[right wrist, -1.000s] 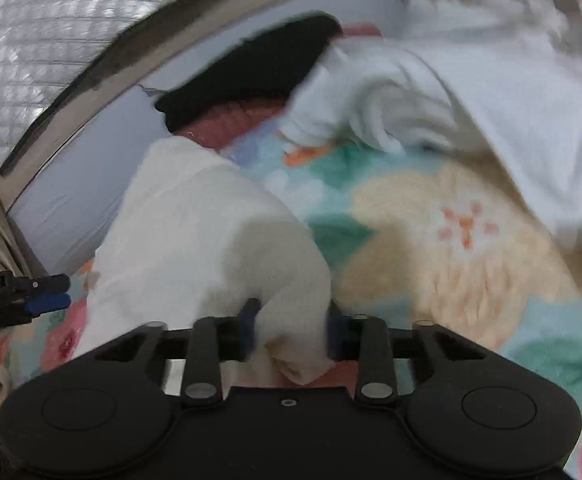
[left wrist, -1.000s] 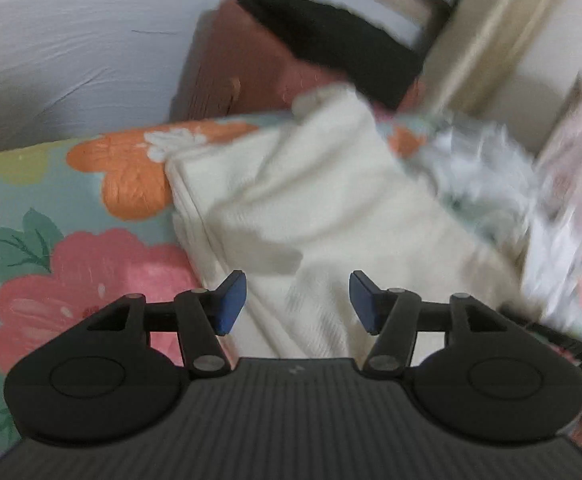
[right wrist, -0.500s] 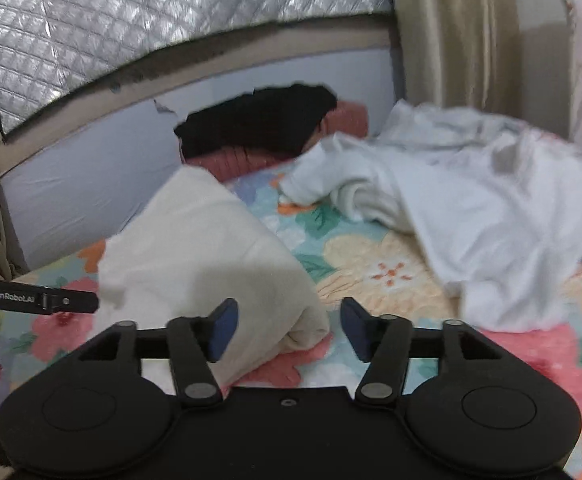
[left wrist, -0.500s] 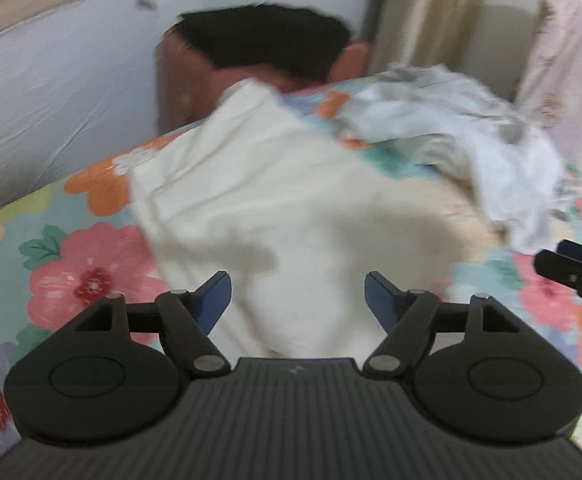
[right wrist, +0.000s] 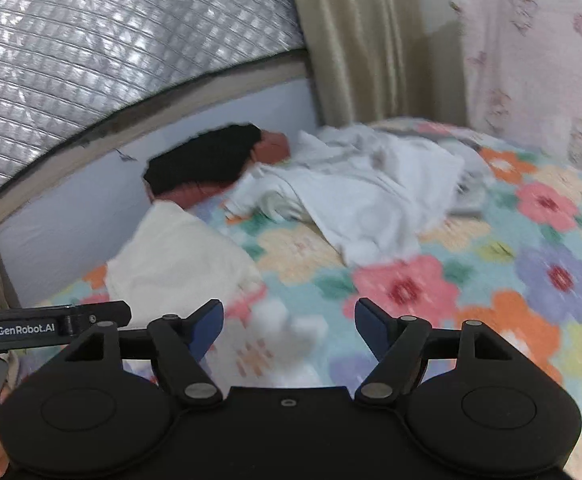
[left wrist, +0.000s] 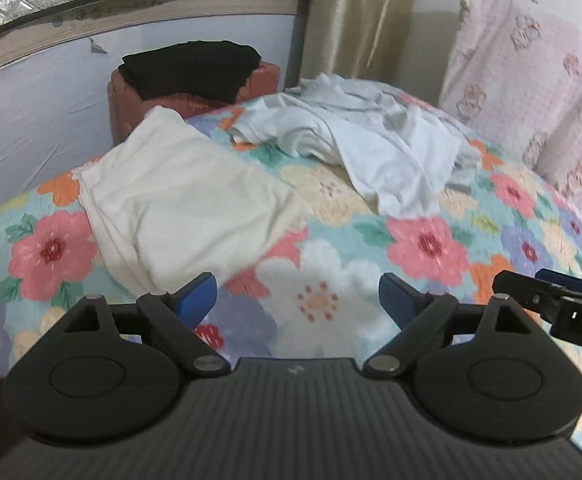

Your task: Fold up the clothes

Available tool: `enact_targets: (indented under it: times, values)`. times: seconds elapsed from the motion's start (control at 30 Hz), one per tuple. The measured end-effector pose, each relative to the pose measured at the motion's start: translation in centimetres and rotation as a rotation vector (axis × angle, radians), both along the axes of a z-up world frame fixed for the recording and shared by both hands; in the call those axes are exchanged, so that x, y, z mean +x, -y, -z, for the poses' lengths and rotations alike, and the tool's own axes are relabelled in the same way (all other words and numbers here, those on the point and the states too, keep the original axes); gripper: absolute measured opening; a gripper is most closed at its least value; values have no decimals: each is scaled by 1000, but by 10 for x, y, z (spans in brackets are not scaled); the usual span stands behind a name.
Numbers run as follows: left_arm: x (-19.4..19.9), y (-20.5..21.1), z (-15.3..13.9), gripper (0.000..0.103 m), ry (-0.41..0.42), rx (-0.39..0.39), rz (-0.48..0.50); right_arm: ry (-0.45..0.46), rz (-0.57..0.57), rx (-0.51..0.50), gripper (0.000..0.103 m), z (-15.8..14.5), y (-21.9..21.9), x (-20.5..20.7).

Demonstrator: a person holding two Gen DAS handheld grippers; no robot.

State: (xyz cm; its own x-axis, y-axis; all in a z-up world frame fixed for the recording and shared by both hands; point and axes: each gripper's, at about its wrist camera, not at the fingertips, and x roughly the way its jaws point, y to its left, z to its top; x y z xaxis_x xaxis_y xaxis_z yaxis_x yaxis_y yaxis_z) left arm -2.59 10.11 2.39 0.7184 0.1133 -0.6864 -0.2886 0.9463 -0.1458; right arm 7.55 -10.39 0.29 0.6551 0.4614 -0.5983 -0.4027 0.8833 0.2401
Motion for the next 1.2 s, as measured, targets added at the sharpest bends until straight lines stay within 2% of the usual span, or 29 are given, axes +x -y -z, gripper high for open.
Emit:
enact_targets:
  times: [0.2,0.27,0.37,0.63,0.83,1.2]
  values:
    - [-13,38,15,95,-35,34,-2,-16,28,-59,79,16,16,-29]
    - [-12,47,22,97,-72,34,-10,-8,26,-92,79,20,17,-35]
    - [-10,56,29,97,-120,35,-33,-7,17,-129,83,24,17,-41]
    - [-14,66,35,97,-147,51,-85,8,32,-245,85,28,15,-49]
    - [-17,76,32,97,-135,101,-71,-25,43,-231,85,27,23,-51]
    - [-14,84,35,97,-138,120,-64,-37,63,-221,86,31,31,-51]
